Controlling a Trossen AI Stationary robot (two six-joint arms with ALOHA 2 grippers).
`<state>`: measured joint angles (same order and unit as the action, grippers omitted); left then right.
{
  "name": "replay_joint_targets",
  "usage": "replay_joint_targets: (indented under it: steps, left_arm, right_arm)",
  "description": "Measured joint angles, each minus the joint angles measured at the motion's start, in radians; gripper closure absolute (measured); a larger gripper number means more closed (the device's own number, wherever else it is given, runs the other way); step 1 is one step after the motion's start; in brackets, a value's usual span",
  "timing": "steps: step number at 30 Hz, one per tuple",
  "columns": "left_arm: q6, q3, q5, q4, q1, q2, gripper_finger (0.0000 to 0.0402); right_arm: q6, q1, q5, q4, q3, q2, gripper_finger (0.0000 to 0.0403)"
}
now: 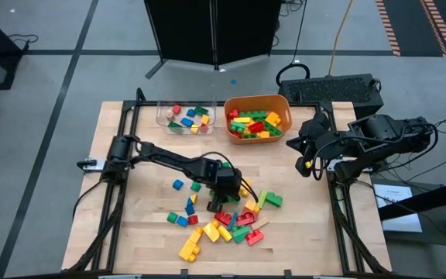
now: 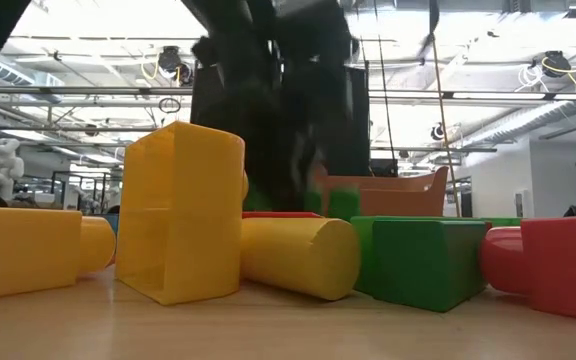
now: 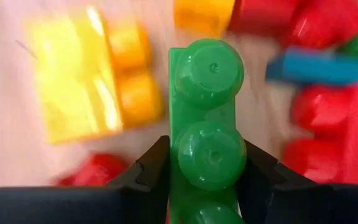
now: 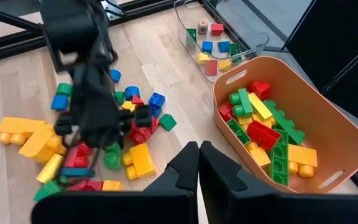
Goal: Sort blocks by size
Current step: Put the big green game piece into the orange bin, then put the big red game piece into the orange bin
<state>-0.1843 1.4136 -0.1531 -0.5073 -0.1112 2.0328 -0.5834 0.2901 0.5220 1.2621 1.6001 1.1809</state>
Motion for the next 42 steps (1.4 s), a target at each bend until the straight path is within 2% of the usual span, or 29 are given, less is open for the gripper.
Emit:
replay_joint_targets:
  steps: [6,8,12,17,22,25,28,32,35,37,42]
  left_arm:
    - [-0.012,0.021,0.090,-0.025,0.039,-0.125,0.0276]
    - [-0.017,0.024,0.154,-0.010,0.073,-0.173,0.0276]
    - [-0.051,0.028,0.300,0.134,0.174,-0.234,0.0276]
    - [-0.037,0.026,0.353,0.386,0.339,-0.220,0.0276]
    - [0.056,0.028,0.352,0.556,0.473,-0.156,0.0276]
    - [0.064,0.026,0.316,0.562,0.519,-0.125,0.0273]
    - [0.067,0.027,0.223,0.562,0.538,-0.096,0.0201]
    - [0.041,0.026,0.232,0.570,0.516,-0.078,0.0100]
    - [0.039,0.028,0.256,0.573,0.487,-0.085,0.0064]
    - [0.038,0.041,0.240,0.510,0.468,-0.104,0.0057]
    - [0.049,0.149,0.049,0.165,0.401,-0.194,0.0061]
  right_arm:
    - [0.006,0.000,0.000,0.000,0.000,0.000,0.0394]
    - [0.017,0.000,0.000,0.000,0.000,0.000,0.0394]
    - [0.027,0.000,0.005,-0.003,0.000,0.000,0.0394]
    - [0.027,0.000,0.006,-0.008,0.000,0.000,0.0394]
    - [0.021,0.000,0.006,-0.008,0.000,0.000,0.0394]
    - [0.020,0.000,0.004,-0.008,0.000,0.000,0.0394]
    - [0.020,0.000,0.004,-0.008,0.000,0.000,0.0394]
    - [0.025,0.000,0.005,-0.008,0.000,0.000,0.0394]
    - [0.027,0.000,0.005,-0.007,0.000,0.000,0.0394]
    - [0.027,0.000,0.004,-0.003,0.000,0.000,0.0394]
    - [0.023,0.000,0.004,0.001,0.000,0.000,0.0394]
